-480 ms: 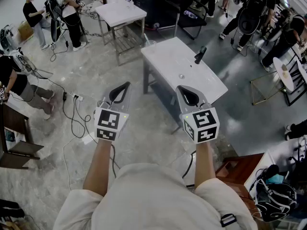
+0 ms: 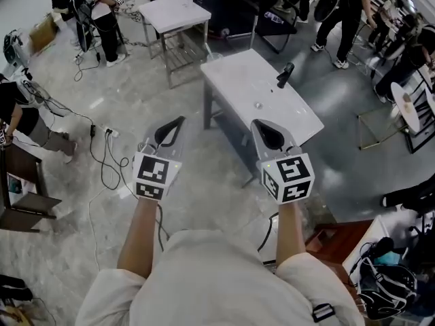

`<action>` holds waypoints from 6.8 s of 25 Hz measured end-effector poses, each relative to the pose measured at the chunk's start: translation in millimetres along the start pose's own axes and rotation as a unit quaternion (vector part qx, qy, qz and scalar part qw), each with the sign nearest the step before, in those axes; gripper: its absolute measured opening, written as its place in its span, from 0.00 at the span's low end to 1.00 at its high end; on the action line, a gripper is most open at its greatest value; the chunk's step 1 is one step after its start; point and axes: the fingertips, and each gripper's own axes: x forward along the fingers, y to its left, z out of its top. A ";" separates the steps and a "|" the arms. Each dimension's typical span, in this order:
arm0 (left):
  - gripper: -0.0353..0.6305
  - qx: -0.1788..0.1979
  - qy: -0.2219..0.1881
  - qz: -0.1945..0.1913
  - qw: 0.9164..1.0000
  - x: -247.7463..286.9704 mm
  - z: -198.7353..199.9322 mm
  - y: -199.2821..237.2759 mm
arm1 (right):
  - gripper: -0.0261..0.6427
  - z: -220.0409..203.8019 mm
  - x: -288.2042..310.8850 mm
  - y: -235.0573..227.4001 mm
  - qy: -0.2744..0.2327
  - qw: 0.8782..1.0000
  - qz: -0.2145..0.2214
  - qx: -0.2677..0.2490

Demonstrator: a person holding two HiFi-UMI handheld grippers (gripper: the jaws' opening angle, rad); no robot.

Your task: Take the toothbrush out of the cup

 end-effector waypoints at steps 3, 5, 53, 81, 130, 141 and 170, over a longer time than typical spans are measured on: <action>0.06 -0.006 0.004 0.003 1.000 2.4 -3.0 -13.9 | 0.05 -4.2 -7.4 -5.3 -0.005 1.000 0.010 -0.002; 0.06 -0.013 0.010 0.007 1.000 4.0 -9.3 -22.5 | 0.05 -9.1 -11.7 -6.8 -0.007 1.000 0.015 -0.005; 0.06 -0.046 0.041 -0.022 0.998 315.8 -75.8 259.5 | 0.05 18.2 390.3 -146.4 0.032 0.997 0.034 0.061; 0.06 -0.076 0.103 0.000 0.992 422.7 -134.7 345.8 | 0.21 -27.0 575.7 -195.9 0.115 0.987 0.099 0.051; 0.06 -0.157 0.226 -0.016 0.961 578.4 -262.6 390.4 | 0.15 -203.3 775.5 -258.5 0.292 0.943 0.145 0.062; 0.06 -0.166 0.223 -0.021 0.960 570.8 -257.8 372.9 | 0.11 -200.9 765.4 -258.9 0.296 0.945 0.137 0.034; 0.06 -0.145 0.108 -0.053 0.982 490.8 -154.8 330.2 | 0.11 -66.3 637.1 -244.4 0.181 0.981 0.070 -0.017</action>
